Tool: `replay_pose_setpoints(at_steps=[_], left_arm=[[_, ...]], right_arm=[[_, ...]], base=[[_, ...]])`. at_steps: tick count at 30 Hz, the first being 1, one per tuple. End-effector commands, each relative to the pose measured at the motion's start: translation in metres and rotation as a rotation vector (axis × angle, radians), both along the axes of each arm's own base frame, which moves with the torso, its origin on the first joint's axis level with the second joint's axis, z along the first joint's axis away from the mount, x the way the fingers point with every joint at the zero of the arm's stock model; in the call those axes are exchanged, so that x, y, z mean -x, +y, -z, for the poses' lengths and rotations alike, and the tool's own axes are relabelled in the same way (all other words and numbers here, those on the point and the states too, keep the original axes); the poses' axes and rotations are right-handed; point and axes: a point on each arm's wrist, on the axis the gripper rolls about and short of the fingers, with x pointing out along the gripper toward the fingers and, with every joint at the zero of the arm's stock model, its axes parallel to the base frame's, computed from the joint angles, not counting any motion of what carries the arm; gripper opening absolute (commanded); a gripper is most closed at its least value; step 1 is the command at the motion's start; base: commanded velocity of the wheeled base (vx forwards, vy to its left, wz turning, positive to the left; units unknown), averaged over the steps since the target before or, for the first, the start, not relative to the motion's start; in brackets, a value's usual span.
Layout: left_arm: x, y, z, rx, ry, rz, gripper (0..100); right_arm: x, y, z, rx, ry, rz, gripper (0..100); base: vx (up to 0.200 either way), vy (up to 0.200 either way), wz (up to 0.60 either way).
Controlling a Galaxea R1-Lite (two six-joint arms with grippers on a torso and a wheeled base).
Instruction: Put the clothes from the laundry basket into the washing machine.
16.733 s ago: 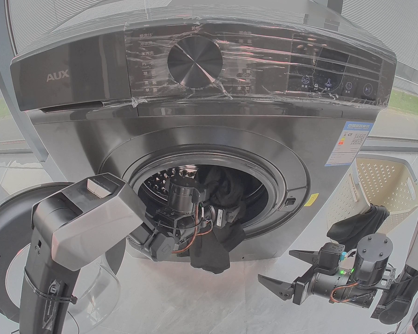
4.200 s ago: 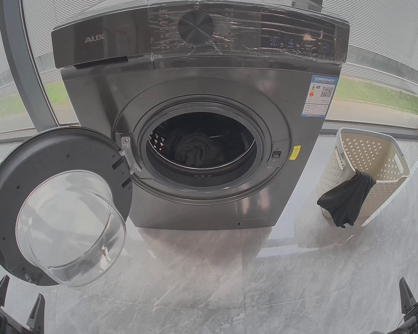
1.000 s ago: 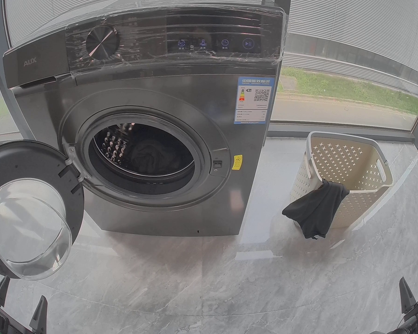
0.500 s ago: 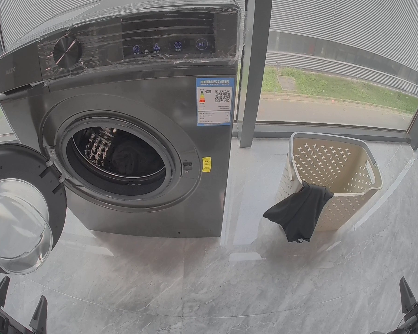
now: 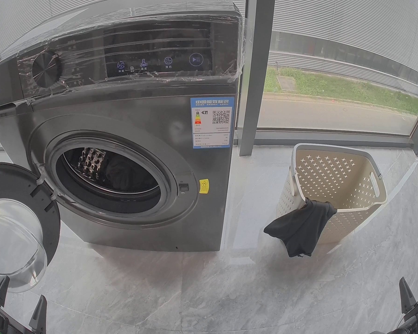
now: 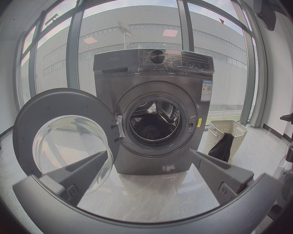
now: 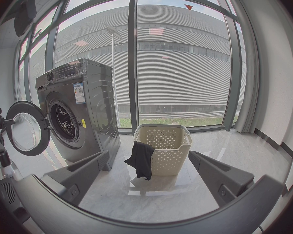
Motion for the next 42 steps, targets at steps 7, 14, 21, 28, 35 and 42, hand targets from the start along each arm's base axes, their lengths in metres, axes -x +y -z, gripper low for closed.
replay_pose_setpoints(at_steps=[7,14,21,28,35,42], left_arm=[[0.0002,0.0002,0.0044,0.002,-0.001,-0.011,100],[0.0002,0.0002,0.0044,0.002,-0.001,-0.011,100],[0.0002,0.0002,0.0043,0.002,-0.003,-0.011,100],[0.0002,0.0002,0.0044,-0.001,-0.001,-0.011,100],[0.0002,0.0002,0.0044,-0.001,-0.001,-0.013,100],[0.0002,0.0002,0.0044,0.0,-0.001,-0.013,100]], right_arm=[[-0.0002,0.0,0.0054,0.001,0.004,0.001,100],[-0.0002,0.0,0.0054,0.001,0.004,0.001,100],[-0.0002,0.0,0.0054,0.001,0.004,-0.001,100],[-0.0002,0.0,0.0054,0.001,0.004,-0.001,100],[-0.0001,0.0,0.0054,0.001,0.003,-0.002,100],[-0.0001,0.0,0.0052,0.001,0.001,-0.002,100]], base=[[0.0,-0.171,0.0],[0.0,-0.2,0.0],[0.0,-0.2,0.0],[0.0,-0.2,0.0],[0.0,-0.171,0.0],[0.0,0.0,0.0]])
